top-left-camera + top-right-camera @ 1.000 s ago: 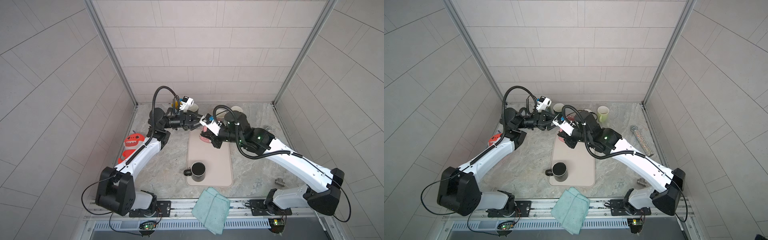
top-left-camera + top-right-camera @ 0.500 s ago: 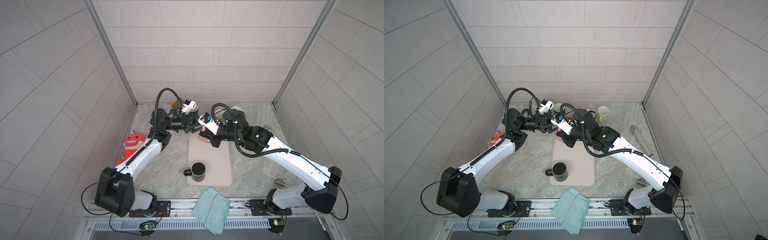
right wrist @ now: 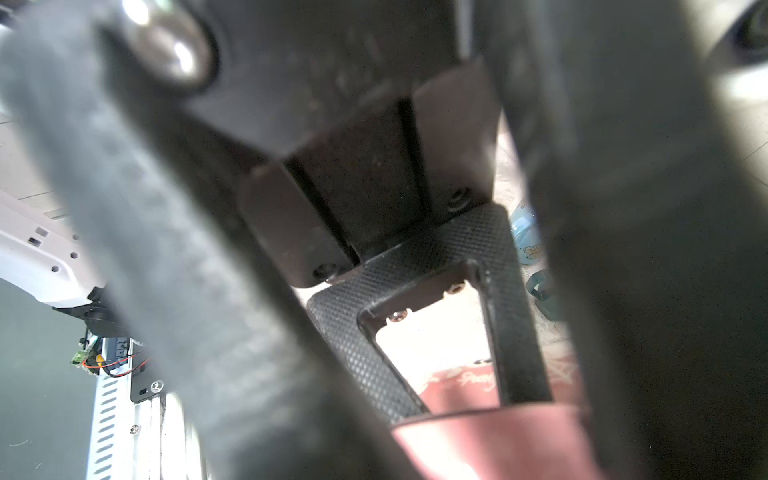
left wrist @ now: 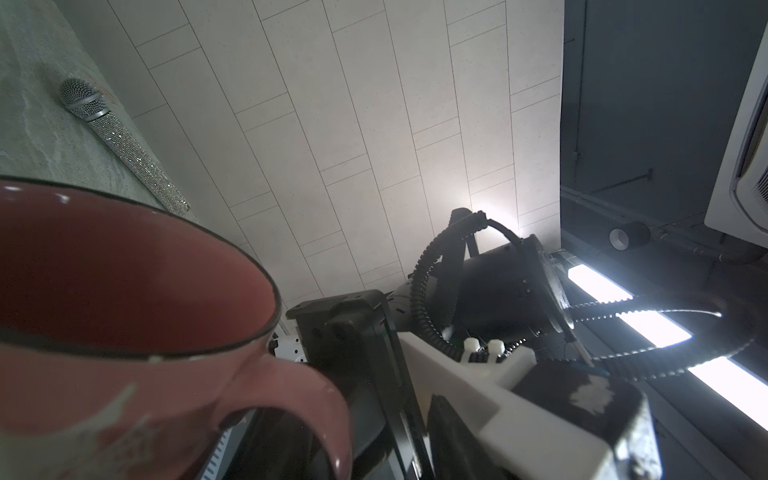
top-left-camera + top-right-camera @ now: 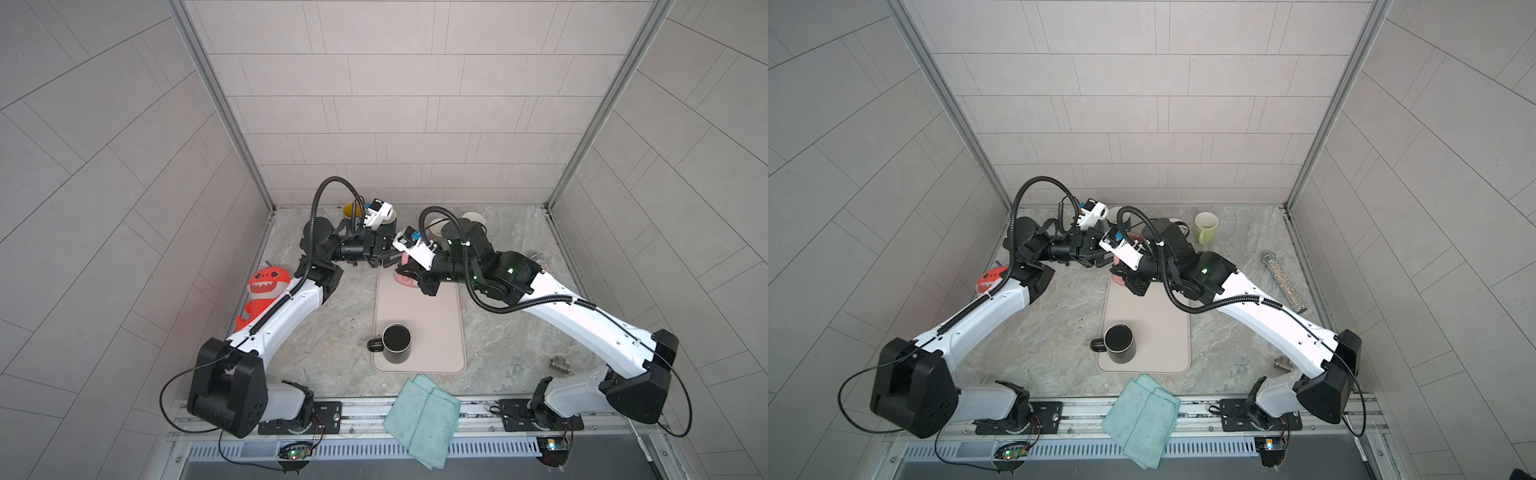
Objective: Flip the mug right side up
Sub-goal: 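Grasp the pink mug's rim with the left gripper beside the right gripper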
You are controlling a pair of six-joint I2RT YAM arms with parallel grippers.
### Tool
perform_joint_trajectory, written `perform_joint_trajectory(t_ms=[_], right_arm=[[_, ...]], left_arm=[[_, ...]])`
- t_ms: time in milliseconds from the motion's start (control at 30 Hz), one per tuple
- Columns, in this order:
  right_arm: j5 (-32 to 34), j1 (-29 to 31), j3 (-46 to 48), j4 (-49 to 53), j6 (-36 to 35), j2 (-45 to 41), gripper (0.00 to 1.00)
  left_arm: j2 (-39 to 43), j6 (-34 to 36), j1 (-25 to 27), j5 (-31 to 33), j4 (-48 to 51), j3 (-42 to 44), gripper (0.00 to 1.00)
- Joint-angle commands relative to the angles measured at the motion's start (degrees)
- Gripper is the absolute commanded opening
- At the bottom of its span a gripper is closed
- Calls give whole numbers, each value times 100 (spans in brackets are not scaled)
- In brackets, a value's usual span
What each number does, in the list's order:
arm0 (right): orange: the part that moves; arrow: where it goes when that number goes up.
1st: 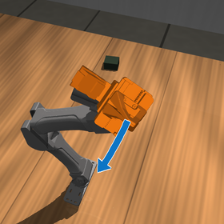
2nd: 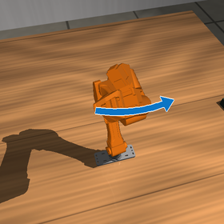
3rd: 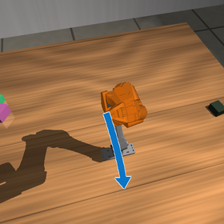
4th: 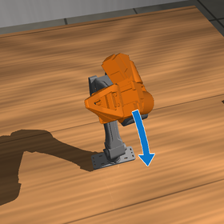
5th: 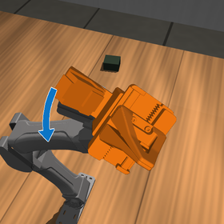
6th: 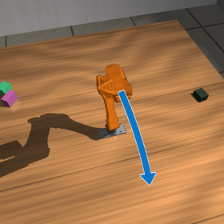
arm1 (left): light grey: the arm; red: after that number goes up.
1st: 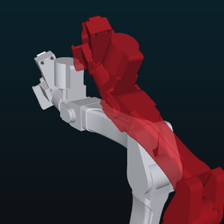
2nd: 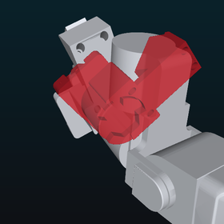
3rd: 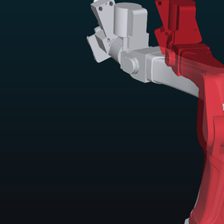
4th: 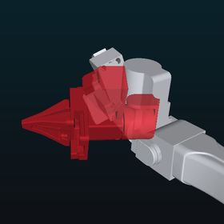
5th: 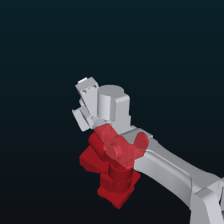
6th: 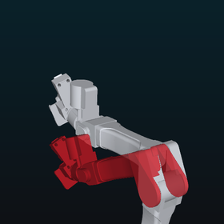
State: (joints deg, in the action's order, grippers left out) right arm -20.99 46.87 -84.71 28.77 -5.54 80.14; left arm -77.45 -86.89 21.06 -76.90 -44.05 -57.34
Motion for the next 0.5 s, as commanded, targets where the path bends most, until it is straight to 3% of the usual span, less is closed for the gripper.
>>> perform_joint_trajectory(t_ms=[0,133,333,467], right_arm=[[-87,15,-318,-461,-96,-21,0],[-131,7,-336,-465,-64,3,0],[-107,6,-318,-469,-68,-32,0],[-89,-3,-267,-486,-62,-63,0]], left_arm=[[134,101,107,-151,-156,-39,44],[100,114,146,-152,-139,-6,40],[66,118,177,-128,-131,-18,13],[62,139,170,-80,-129,-44,0]])
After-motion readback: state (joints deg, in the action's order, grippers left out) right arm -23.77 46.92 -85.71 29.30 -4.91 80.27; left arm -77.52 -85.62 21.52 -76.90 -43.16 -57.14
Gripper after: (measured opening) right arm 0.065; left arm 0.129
